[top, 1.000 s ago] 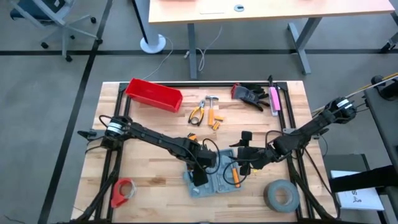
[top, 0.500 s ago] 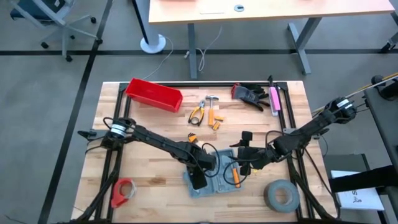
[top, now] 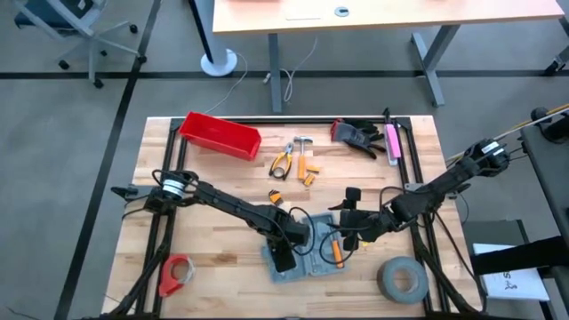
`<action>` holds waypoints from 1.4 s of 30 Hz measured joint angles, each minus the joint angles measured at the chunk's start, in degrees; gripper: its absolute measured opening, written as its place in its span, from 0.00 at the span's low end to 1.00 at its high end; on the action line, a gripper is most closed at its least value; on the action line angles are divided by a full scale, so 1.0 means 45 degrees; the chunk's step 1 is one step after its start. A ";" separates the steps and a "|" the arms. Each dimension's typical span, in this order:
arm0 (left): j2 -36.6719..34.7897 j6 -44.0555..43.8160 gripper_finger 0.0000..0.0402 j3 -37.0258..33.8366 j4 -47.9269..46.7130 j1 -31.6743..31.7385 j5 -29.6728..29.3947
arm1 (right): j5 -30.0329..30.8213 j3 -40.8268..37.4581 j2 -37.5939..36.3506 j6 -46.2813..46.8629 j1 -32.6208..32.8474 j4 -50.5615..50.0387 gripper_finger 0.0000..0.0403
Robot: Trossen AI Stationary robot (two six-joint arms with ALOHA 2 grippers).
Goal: Prefit tool cases
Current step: Put the yellow pliers into the prefit tool case
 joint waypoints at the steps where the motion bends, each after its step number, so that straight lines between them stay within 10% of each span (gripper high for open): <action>1: 0.0057 -0.0022 0.27 0.0020 -0.0052 0.0000 0.0020 | 0.0000 0.0000 0.0000 0.0000 0.0000 -0.0005 0.49; 27: -0.0161 0.0245 0.24 -0.0021 -0.3181 0.0050 -0.3949 | -0.0015 0.0000 0.0000 0.0000 0.0000 0.0000 0.49; 42: -0.0669 -0.0734 0.21 0.0680 -0.3250 0.0125 -0.3848 | -0.0009 0.0000 0.0000 -0.0023 0.0000 -0.0005 0.49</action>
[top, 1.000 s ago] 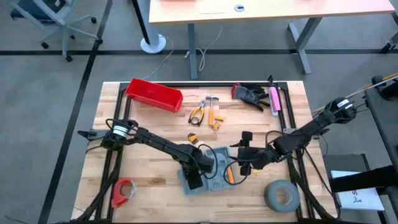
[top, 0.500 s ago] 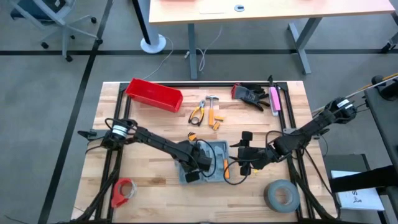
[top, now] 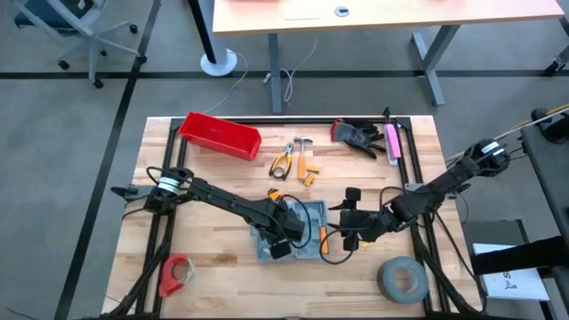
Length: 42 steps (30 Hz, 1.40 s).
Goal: Prefit tool cases
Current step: Put the yellow pliers into the prefit tool case
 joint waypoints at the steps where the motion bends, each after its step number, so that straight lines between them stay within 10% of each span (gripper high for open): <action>1: -0.0008 -0.0260 0.21 0.0078 0.0022 0.0025 -0.0005 | 0.0023 0.0000 0.0000 -0.0050 0.0000 -0.0006 0.49; 16: -0.0710 -0.0149 0.19 0.0223 0.1244 0.0871 -0.3130 | -0.0874 -0.0702 -0.2995 -0.0222 -0.1010 -0.1617 0.49; 28: -0.0767 0.1673 0.19 0.0223 0.4065 0.2915 -0.2855 | -0.1635 -0.2796 -0.7121 -0.0633 -0.1705 -0.1563 0.49; 42: -0.0744 0.0758 0.19 0.0223 0.4134 0.5791 -0.2245 | -0.1628 -0.3956 -0.7198 0.0175 -0.1700 -0.0445 0.49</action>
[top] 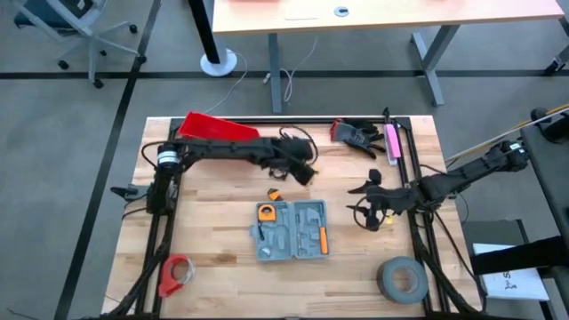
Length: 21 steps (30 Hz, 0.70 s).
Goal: Prefit tool cases
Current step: Put the yellow pliers into the prefit tool case
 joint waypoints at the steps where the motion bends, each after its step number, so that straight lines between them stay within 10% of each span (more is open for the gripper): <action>1: 0.0055 -0.0059 0.19 0.0000 0.0002 0.0240 0.0135 | -0.0003 -0.0056 0.0000 0.0152 0.0000 0.0119 0.49; 21: 0.1400 -0.0383 0.60 0.0000 -0.0728 0.2366 0.2061 | -0.0296 0.0085 0.0034 0.0697 0.0034 0.0262 0.49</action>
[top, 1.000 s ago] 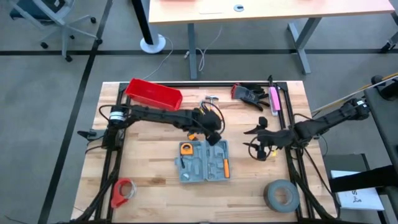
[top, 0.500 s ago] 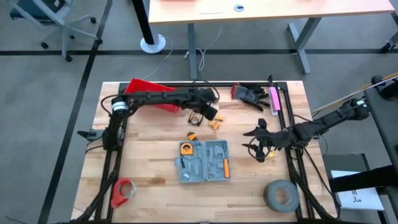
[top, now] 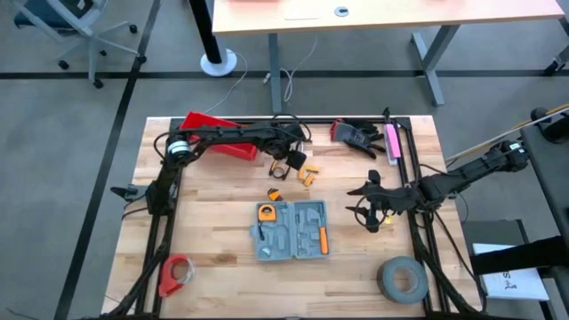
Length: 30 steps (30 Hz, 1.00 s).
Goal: Prefit tool cases
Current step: Put the yellow pliers into the prefit tool case
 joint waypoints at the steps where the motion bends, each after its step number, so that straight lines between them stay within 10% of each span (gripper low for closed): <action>1: 0.0018 -0.0013 0.60 0.0000 -0.0030 0.0041 0.0000 | 0.0001 0.0000 0.0003 -0.0058 0.0000 0.0002 0.49; 30: 0.0966 0.0833 0.38 0.0049 -0.0846 0.0231 0.0476 | -0.0287 0.0005 0.0010 -0.0222 0.0000 0.0382 0.49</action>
